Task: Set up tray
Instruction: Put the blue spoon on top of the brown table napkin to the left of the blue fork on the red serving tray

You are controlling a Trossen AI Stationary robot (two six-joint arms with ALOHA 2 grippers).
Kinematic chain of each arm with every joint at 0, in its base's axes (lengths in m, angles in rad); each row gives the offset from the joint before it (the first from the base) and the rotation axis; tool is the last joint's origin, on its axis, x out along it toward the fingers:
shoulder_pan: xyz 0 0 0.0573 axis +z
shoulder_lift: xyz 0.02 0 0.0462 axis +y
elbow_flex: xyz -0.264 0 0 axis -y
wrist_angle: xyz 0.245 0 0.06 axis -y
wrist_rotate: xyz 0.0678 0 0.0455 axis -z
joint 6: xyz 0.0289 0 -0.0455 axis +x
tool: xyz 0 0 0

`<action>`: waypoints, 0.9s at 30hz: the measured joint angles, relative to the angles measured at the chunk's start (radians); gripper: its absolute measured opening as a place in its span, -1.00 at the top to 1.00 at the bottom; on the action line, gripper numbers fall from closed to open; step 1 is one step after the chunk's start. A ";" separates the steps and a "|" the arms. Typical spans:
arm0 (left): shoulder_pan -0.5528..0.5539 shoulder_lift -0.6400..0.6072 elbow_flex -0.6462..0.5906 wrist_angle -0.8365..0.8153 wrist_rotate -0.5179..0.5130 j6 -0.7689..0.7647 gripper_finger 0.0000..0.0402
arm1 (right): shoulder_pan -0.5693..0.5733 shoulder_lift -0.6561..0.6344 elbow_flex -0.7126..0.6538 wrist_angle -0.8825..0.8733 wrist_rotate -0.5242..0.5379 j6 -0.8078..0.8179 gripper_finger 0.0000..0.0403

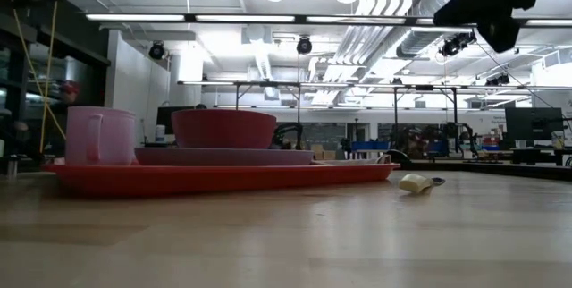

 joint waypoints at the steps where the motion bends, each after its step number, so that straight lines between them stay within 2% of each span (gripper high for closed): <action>1: 0.000 0.008 0.019 -0.004 -0.009 0.002 0.42 | -0.005 -0.026 -0.021 0.019 0.004 -0.007 1.00; 5: 0.000 0.058 0.124 -0.087 -0.011 -0.024 0.42 | -0.023 -0.104 -0.081 0.062 0.023 -0.045 1.00; 8: 0.000 0.112 0.205 -0.208 0.010 -0.096 0.42 | -0.039 -0.138 -0.102 0.065 0.025 -0.073 1.00; 12: 0.000 0.203 0.300 -0.421 0.049 -0.266 0.42 | -0.059 -0.173 -0.116 0.054 0.023 -0.100 1.00; 16: -0.001 0.286 0.340 -0.587 0.114 -0.475 0.42 | -0.077 -0.197 -0.117 0.024 0.022 -0.120 1.00; 20: -0.001 0.345 0.343 -0.645 0.160 -0.650 0.42 | -0.090 -0.218 -0.117 0.013 0.018 -0.127 1.00; 27: -0.001 0.449 0.343 -0.656 0.162 -0.926 0.42 | -0.089 -0.230 -0.117 -0.012 0.018 -0.152 1.00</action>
